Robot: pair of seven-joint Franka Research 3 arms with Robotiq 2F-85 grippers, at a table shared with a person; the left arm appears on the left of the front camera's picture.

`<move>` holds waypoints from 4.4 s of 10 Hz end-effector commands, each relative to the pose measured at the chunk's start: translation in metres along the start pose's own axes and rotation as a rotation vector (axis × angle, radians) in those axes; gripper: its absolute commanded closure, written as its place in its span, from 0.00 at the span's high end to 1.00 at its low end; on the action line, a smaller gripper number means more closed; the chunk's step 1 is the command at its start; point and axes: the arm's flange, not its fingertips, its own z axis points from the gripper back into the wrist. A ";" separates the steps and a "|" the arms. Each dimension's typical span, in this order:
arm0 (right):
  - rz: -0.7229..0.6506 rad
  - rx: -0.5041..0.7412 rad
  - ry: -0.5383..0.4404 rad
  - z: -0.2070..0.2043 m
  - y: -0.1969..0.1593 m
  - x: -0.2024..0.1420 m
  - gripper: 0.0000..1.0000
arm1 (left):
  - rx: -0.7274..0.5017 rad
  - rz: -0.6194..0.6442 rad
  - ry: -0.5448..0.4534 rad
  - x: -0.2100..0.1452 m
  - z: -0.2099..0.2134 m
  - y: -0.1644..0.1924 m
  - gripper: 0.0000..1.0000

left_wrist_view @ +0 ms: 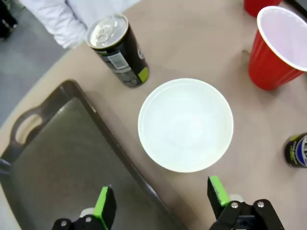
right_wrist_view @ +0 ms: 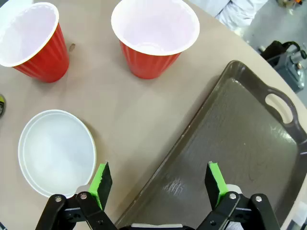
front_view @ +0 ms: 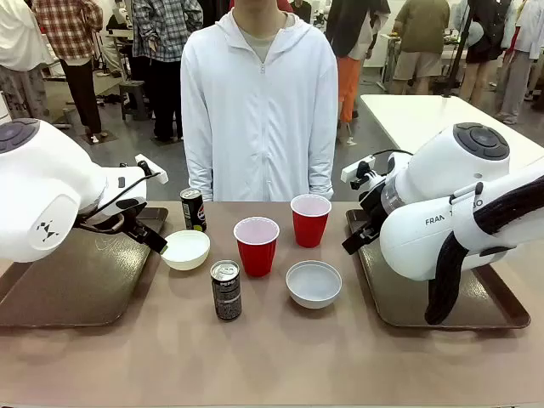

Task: Prepare tableware on both trays.
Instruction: Pick up a Picnic Bowl from the table and place it on a Handle tray.

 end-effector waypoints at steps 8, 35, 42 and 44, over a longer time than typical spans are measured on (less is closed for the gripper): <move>0.000 0.000 0.000 0.000 0.000 0.000 1.00 | 0.000 0.000 0.000 0.000 0.000 0.000 1.00; -0.641 0.714 0.176 0.125 -0.110 -0.162 1.00 | -0.806 0.326 0.052 -0.100 0.146 0.118 1.00; -0.826 0.811 -0.189 0.219 -0.164 -0.269 1.00 | -0.884 0.572 -0.082 -0.193 0.183 0.195 1.00; -0.849 0.797 -0.161 0.221 -0.165 -0.275 1.00 | -0.877 0.612 -0.095 -0.202 0.188 0.186 1.00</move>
